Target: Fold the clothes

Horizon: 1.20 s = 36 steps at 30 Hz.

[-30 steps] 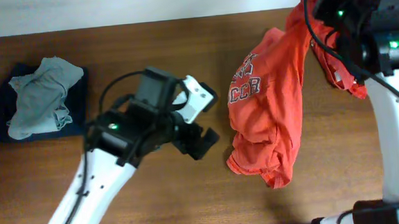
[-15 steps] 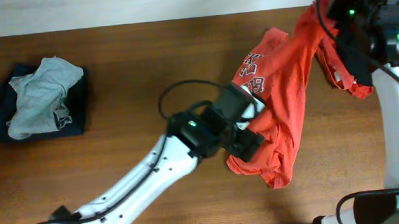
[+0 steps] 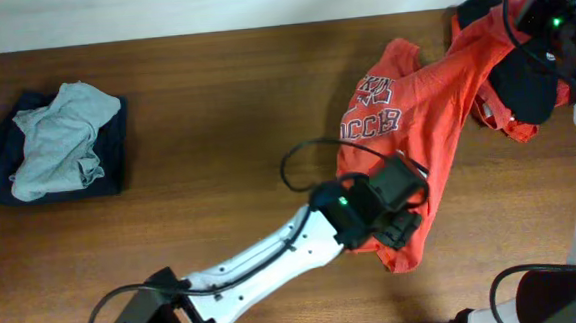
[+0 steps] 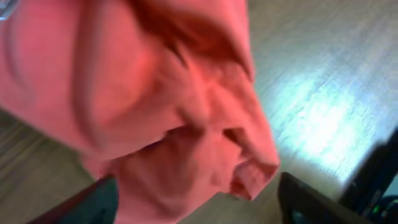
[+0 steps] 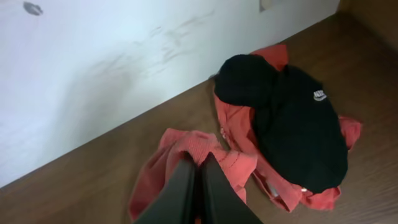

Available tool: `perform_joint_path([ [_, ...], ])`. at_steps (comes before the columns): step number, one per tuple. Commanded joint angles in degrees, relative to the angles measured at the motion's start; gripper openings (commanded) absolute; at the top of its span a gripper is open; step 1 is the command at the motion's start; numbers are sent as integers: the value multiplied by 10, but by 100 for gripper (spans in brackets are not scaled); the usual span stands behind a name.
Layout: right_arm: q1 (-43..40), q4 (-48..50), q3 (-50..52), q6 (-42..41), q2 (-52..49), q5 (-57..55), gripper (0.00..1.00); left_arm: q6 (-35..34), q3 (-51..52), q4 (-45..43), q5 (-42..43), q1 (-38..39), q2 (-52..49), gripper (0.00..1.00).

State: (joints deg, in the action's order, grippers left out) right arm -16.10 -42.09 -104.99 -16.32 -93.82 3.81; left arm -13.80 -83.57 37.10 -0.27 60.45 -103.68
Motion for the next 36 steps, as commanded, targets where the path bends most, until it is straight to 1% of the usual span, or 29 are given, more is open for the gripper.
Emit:
perform_joint_path([
  [1, -1, 3, -7, -3, 9, 7, 4, -18, -4, -10, -14, 21, -13, 79],
  [4, -1, 3, -7, -3, 9, 7, 4, -18, -4, -25, -25, 24, -32, 79],
  [8, -1, 0, -7, -3, 9, 7, 4, -18, -4, -50, -19, 24, -59, 70],
  [11, -1, -2, -7, -3, 9, 7, 4, -18, -4, -56, 5, 24, -60, 64],
  [14, -1, -1, -7, -4, 9, 7, 4, -14, -5, -58, 7, 30, -60, 57],
  [24, -2, -15, -7, -7, 8, 7, 4, 34, -5, -79, 4, 55, -69, 55],
  [32, -5, -11, -7, -7, 8, 7, 4, 37, -5, -80, 12, 59, -70, 49],
  [35, -5, -11, -7, -7, 8, 7, 4, 47, -5, -92, 31, 59, -85, 50],
  [36, -5, -12, -7, -7, 8, 7, 4, 47, -5, -97, 33, 59, -96, 52],
])
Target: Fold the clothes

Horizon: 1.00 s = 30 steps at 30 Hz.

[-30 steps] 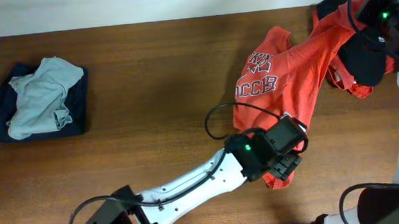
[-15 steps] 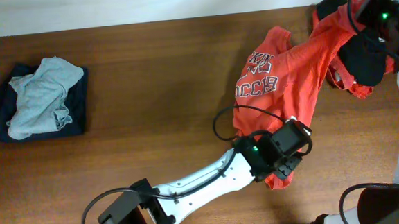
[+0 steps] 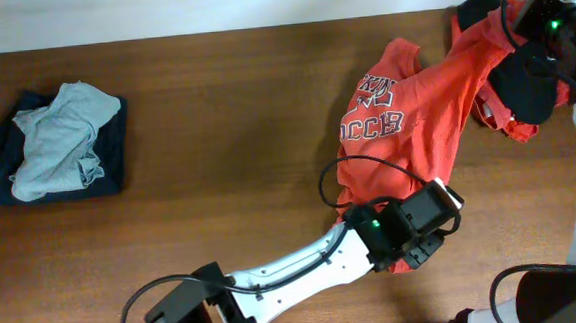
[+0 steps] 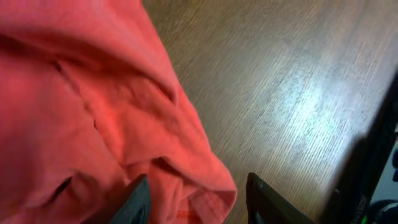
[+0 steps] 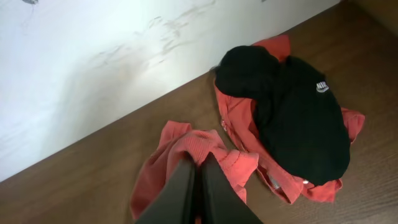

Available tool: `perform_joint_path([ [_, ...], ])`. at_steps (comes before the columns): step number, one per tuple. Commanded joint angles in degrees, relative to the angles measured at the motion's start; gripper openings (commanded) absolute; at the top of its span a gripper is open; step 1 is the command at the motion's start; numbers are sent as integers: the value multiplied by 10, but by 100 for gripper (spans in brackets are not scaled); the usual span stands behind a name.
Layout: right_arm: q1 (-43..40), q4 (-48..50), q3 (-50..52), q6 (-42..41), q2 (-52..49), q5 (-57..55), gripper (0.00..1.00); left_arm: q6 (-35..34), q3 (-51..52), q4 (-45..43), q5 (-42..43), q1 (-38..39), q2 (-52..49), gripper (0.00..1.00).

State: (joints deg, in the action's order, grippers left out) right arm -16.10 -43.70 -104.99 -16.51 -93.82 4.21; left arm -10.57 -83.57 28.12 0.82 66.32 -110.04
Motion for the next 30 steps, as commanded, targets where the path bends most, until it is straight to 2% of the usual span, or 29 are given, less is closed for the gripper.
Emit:
perform_joint_path([
  [1, -5, 5, -7, -5, 8, 3, 4, 19, -5, -12, 22, 0, -47, 54],
  [8, -8, 4, -7, -5, 8, 1, 4, 49, -15, -15, 45, 1, -83, 54],
  [13, -9, 2, -7, -5, 8, 1, 4, 49, -15, -20, 6, 1, -93, 55],
  [23, -9, 1, -7, -5, 8, 1, 4, 49, -16, -52, 4, 0, -131, 52],
  [24, -9, 1, -7, -5, 8, 1, 4, 49, -16, -51, 3, 0, -131, 40],
  [25, -9, 0, -7, -5, 8, 1, 4, 49, -17, -50, 2, -1, -130, 16],
  [26, -9, 0, -7, -5, 8, 1, 4, 50, -20, -45, 0, -1, -129, 1],
  [30, -9, 0, -7, -5, 8, 1, 4, 51, -34, -3, -40, -5, -111, 1],
])
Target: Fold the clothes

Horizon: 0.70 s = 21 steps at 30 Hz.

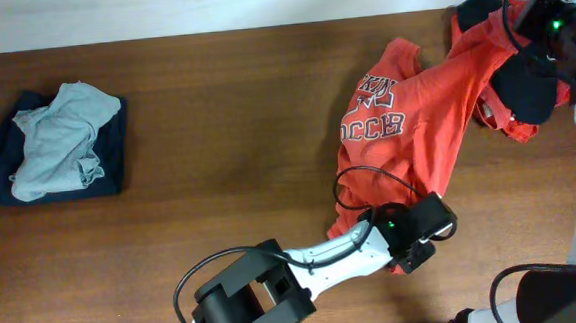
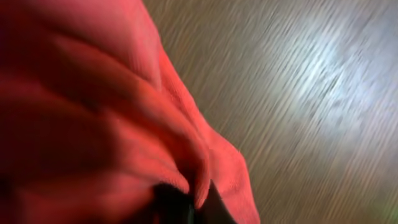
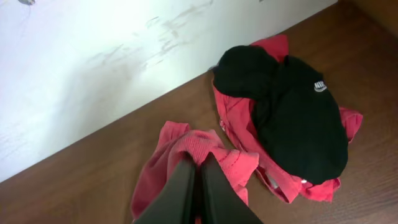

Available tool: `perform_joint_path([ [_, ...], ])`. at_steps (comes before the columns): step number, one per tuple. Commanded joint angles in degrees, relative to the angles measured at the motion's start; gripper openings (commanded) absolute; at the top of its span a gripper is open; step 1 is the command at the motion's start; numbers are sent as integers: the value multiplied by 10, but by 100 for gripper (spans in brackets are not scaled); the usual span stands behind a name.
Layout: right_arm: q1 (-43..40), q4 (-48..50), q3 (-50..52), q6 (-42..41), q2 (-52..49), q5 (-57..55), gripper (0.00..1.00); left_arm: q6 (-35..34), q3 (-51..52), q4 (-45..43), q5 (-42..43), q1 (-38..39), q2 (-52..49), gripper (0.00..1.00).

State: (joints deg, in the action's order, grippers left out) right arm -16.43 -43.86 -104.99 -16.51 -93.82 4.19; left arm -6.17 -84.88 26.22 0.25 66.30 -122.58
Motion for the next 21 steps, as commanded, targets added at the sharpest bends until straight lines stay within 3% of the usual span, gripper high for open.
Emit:
perform_joint_path([
  [1, -6, 1, -7, -5, 8, 1, 4, 7, -25, 31, -48, -7, 22, 1],
  [10, -25, 1, -7, -15, 8, 5, 4, -10, -31, 89, -98, -59, 138, 1],
  [21, -42, -26, -7, -16, 8, 39, 4, -10, -31, 158, -143, -223, 275, 1],
])
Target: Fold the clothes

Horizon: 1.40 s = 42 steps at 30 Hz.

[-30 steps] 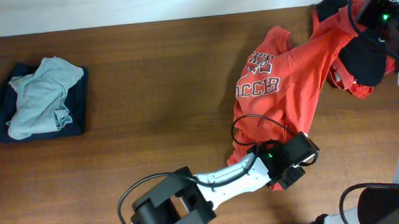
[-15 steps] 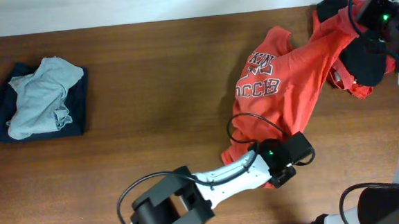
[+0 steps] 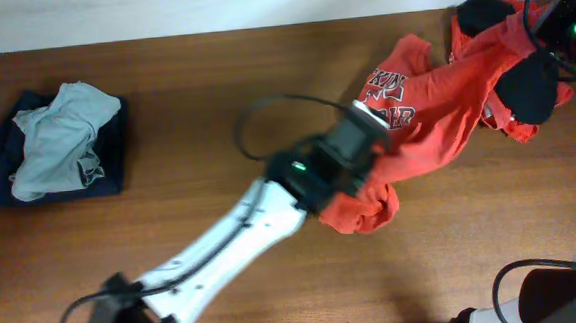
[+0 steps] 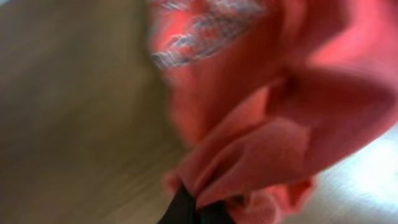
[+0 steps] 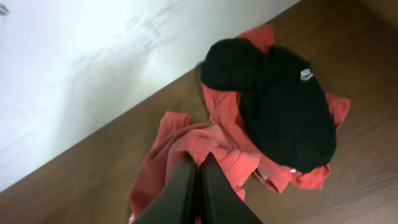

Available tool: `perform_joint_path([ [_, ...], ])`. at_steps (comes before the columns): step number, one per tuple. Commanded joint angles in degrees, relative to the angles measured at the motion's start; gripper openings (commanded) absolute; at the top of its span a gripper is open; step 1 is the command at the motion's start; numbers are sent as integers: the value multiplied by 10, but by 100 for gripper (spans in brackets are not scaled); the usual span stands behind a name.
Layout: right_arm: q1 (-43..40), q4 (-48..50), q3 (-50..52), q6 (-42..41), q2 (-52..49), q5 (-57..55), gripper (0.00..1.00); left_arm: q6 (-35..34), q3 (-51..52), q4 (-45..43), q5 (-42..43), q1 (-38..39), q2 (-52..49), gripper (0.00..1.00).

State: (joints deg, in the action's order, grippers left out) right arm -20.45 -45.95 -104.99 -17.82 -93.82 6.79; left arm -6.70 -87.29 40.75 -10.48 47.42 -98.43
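Observation:
A red T-shirt (image 3: 430,108) with white lettering hangs stretched between both grippers over the right half of the table. My left gripper (image 3: 360,162) is shut on its lower hem, which bunches below it; the left wrist view shows the blurred red cloth (image 4: 261,124) pinched at my left gripper (image 4: 194,208). My right gripper (image 3: 550,27) is shut on the shirt's upper end at the far right; in the right wrist view the right gripper (image 5: 199,165) pinches red fabric (image 5: 211,149).
A black garment (image 3: 529,87) lies on another red garment (image 5: 273,174) at the back right corner. A grey garment (image 3: 56,136) rests on a dark blue one at the far left. A white wall (image 5: 93,62) borders the table's back edge.
My left gripper, shut on the hem near the front edge, has moved up and left toward the table's middle, carrying the hem. The shirt is now bunched and drawn leftward. The right gripper barely moved.
My left gripper stood open over the shirt's lower hem while the right held the upper end. It then sat lower by the hem's tip, then was shut on it near the front edge. Now the hem is carried toward the middle, folding the shirt on itself.

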Motion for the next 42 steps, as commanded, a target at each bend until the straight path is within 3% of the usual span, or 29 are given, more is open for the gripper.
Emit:
perform_joint_path([
  [1, -2, -11, -7, -2, 8, 19, 4, -5, -7, 21, -40, -54, 43, 1],
  [7, -2, -45, -7, 13, 9, 63, 4, -5, -8, 45, -60, -183, 106, 1],
  [16, -2, -106, -33, 57, 23, 63, 4, 13, -44, -23, -73, -335, 181, 0],
  [21, -2, -171, -127, 86, 35, 63, 4, 65, -60, -62, -73, -341, 186, 1],
  [31, -2, -324, -344, 116, 35, 63, 4, 94, -101, -60, -74, -341, 217, 0],
  [42, -2, -389, -443, 114, 62, 63, 4, 103, -131, -53, -104, -341, 318, 0],
])
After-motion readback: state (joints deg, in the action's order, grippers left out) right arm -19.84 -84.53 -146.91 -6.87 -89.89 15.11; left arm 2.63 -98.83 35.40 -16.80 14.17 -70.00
